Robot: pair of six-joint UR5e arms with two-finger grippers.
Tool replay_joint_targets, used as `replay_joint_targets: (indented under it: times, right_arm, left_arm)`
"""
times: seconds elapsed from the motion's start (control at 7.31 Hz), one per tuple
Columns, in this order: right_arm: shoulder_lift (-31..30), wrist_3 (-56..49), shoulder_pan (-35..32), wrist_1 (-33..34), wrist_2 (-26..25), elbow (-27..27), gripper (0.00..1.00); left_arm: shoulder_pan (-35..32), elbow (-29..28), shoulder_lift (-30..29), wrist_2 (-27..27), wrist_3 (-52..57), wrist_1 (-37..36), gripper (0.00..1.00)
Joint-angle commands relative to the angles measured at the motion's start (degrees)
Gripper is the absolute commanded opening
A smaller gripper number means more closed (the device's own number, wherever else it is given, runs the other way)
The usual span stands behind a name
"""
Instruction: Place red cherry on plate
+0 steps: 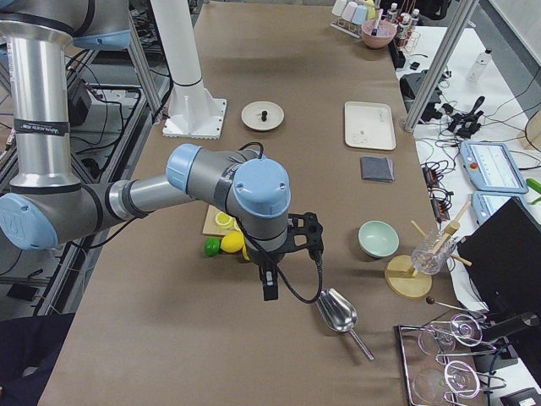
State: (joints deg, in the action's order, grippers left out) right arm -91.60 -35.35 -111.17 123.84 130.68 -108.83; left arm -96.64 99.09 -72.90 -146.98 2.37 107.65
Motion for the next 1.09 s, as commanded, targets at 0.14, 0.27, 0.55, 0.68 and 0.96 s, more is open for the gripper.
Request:
replay_joint_targets:
  times: [0.14,0.27,0.55,0.68,0.96]
  right_arm:
    - [-1.8,-0.1,-3.1,0.6,-0.3,-0.7,1.0]
    - [-2.0,-0.2,-3.4,0.6,-0.3,-0.6,1.0]
    - [-1.2,0.2,-3.5,0.6,-0.2,0.1,1.0]
    - [-1.2,0.5,-3.5,0.6,0.2,0.1,1.0]
    - [-1.2,0.5,-3.5,0.6,0.4,-0.2,1.0]
  left_arm:
    - [-2.4,4.5,-2.8,-3.0,0.7,-17.0,0.97]
    - [-5.7,4.1,-5.4,1.9,0.9,-19.9,0.97]
    - [-10.0,2.0,-11.8,8.8,1.6,-26.8,0.98]
    - [-10.3,-2.1,-14.9,8.9,6.2,-28.4,0.98]
    - [-10.5,-9.9,-20.5,8.6,9.7,-28.6,0.98]
